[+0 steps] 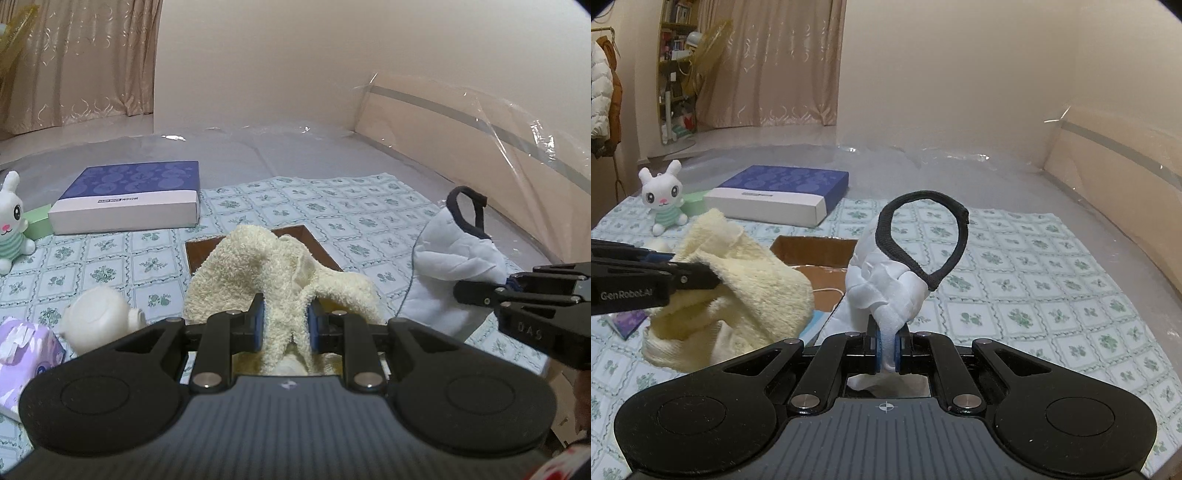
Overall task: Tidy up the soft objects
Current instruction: 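Carry the towel and white cloth over the cardboard box with both tools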
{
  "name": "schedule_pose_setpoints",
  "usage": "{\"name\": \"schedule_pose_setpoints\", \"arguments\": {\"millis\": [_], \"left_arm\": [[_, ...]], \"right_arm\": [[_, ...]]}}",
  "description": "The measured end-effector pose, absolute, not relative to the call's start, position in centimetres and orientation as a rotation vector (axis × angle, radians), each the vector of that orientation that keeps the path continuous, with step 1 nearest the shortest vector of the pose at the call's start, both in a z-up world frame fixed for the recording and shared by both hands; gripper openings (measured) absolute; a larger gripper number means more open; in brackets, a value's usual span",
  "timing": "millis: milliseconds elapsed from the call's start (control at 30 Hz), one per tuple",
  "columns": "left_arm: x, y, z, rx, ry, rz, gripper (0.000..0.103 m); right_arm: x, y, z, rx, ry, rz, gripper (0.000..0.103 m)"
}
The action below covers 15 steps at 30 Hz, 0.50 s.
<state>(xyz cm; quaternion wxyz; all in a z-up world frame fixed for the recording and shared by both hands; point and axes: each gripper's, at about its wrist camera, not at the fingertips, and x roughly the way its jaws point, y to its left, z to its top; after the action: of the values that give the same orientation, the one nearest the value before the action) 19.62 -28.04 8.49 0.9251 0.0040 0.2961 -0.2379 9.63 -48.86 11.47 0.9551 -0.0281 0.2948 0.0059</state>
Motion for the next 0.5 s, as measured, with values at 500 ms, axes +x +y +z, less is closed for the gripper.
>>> {"name": "schedule_pose_setpoints", "arguments": {"millis": [500], "left_arm": [[23.0,-30.4,7.5,0.024,0.622,-0.43,0.02]], "right_arm": [[13.1,-49.7,9.8,-0.057,0.633,0.026,0.006]]}}
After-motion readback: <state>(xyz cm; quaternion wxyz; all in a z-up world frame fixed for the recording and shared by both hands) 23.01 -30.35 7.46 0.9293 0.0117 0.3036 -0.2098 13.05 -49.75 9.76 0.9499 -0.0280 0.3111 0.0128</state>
